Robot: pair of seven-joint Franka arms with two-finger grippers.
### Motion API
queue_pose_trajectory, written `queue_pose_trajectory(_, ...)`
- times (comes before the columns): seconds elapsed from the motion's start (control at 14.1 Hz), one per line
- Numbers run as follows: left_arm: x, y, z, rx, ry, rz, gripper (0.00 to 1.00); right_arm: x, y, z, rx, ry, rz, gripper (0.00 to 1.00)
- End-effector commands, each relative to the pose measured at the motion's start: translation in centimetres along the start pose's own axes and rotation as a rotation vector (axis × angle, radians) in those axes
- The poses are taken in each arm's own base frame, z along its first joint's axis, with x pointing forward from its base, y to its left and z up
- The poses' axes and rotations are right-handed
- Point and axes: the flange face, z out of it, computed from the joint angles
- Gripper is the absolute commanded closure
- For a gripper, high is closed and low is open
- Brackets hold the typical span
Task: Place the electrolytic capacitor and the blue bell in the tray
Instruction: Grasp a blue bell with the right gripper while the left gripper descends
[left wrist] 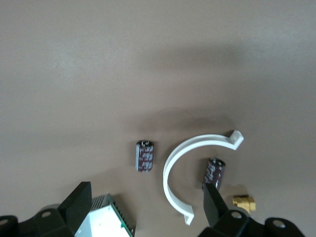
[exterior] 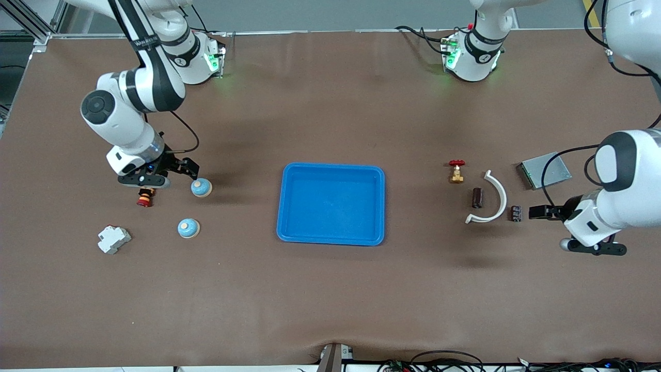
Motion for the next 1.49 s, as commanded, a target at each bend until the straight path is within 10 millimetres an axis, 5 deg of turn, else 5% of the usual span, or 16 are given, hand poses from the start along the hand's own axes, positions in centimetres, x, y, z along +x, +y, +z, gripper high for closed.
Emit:
queue_pose_trajectory(0.0, -0.9, -1.5, 2.8, 0.013, 0.039, -0.006, 0.00, -0.3, -1.2, 1.5, -0.001, 0.002, 0.021, 0.00)
queue_pose_trajectory(0.85, -1.5, -1.4, 10.9, -0.004, 0.009, -0.006, 0.00, -1.6, -1.1, 10.1, 0.001, 0.035, 0.006, 0.00)
queue_pose_trajectory(1.42, -1.3, -1.9, 13.4, 0.045, -0.009, 0.024, 0.00, -1.9, -0.3, 12.0, -0.018, 0.016, -0.016, 0.00)
